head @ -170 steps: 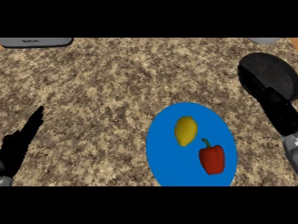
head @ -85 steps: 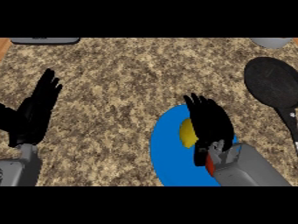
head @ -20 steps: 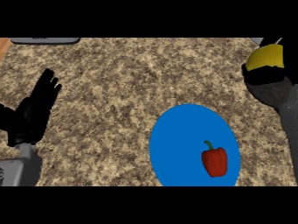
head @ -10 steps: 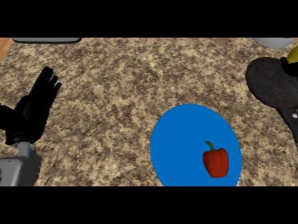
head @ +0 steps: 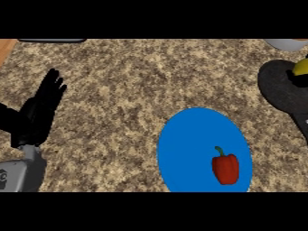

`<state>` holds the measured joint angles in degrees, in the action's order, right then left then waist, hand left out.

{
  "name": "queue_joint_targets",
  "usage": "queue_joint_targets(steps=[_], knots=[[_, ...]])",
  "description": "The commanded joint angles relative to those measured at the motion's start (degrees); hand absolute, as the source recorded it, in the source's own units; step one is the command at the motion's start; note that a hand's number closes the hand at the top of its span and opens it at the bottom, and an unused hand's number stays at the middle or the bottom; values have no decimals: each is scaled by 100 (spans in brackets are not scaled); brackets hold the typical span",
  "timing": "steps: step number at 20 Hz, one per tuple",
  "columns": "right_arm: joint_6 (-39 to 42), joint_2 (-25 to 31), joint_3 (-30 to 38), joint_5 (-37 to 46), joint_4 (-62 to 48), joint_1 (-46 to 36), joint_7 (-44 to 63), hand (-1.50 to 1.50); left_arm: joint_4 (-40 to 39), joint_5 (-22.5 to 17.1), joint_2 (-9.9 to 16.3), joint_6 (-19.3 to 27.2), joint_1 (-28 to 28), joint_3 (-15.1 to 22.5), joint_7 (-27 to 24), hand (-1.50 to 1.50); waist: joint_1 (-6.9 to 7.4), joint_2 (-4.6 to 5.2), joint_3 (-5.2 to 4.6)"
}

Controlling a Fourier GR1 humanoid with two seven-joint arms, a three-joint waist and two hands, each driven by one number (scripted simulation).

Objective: Pick the lemon from the plate and place it in the pan

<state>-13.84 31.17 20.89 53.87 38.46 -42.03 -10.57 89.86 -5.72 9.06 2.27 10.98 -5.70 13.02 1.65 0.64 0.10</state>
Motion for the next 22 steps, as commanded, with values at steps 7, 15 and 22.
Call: queue_joint_targets(steps=[7, 15, 22], knots=[[-349, 138, 492, -93, -2165, -357, 225, -150, 137, -134, 104, -134, 84, -59, 189, 0, 150, 57, 12], [-164, 375, 1007, -696, -2545, -374, -1034, -150, 116, -27, -63, -13, 57, 35, 84, 0, 96, 49, 20], [702, 889, 2220, -2027, -2566, -293, -1820, -150, 50, -95, 96, -129, -82, -123, 39, 0, 4, 27, 22]])
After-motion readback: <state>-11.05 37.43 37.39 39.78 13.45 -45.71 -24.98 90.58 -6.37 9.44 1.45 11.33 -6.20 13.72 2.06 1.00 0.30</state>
